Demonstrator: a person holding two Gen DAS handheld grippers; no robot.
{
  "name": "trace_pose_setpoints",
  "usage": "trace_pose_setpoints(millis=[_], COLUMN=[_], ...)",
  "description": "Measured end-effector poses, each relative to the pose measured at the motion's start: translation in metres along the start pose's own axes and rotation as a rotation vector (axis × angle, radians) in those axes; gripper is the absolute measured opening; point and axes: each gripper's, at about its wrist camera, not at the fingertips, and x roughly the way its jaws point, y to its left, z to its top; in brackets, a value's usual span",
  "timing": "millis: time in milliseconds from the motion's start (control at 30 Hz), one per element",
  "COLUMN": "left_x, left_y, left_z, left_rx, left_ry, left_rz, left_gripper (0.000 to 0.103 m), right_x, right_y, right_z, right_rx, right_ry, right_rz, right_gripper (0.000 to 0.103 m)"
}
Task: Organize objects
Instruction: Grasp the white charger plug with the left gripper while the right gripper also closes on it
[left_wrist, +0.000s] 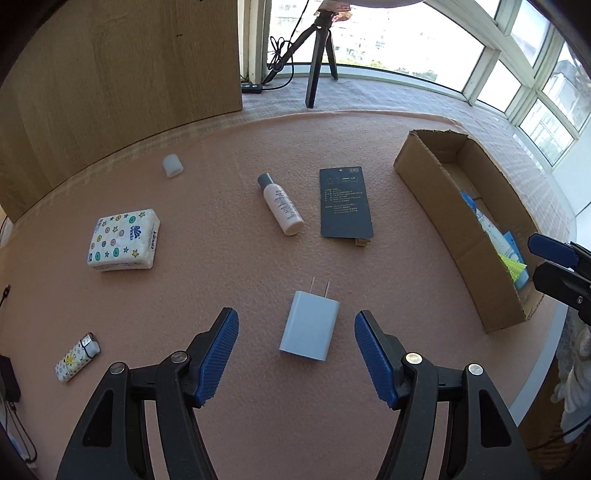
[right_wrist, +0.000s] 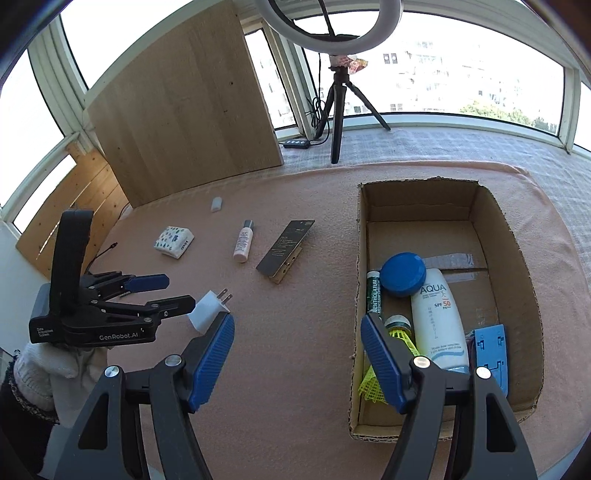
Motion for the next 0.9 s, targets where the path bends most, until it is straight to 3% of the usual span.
trace_pose_setpoints(millis=[367,633,900], left_x=[0.016,0.029,0.041], left_y=[0.020,0.017,0.014], left_z=[-0.014,-0.017,-0.015], left_rx=[0.046,0.084,0.090], left_ry=[0.062,0.083,0.088], left_rz=[-0.087,-0.136,-0.160], left_gripper=[0.069,0.069,0.064], right_x=[0.050,0.089,0.119], right_y=[0.038,0.042,0.047], right_z=[0.001,0.000,0.003], right_rx=[0.087,0.171,0.205], right_ry=[0.101,0.196,0.279], right_rz=[0.072,0.157,0.212], right_gripper=[0.067,0.067,0.048])
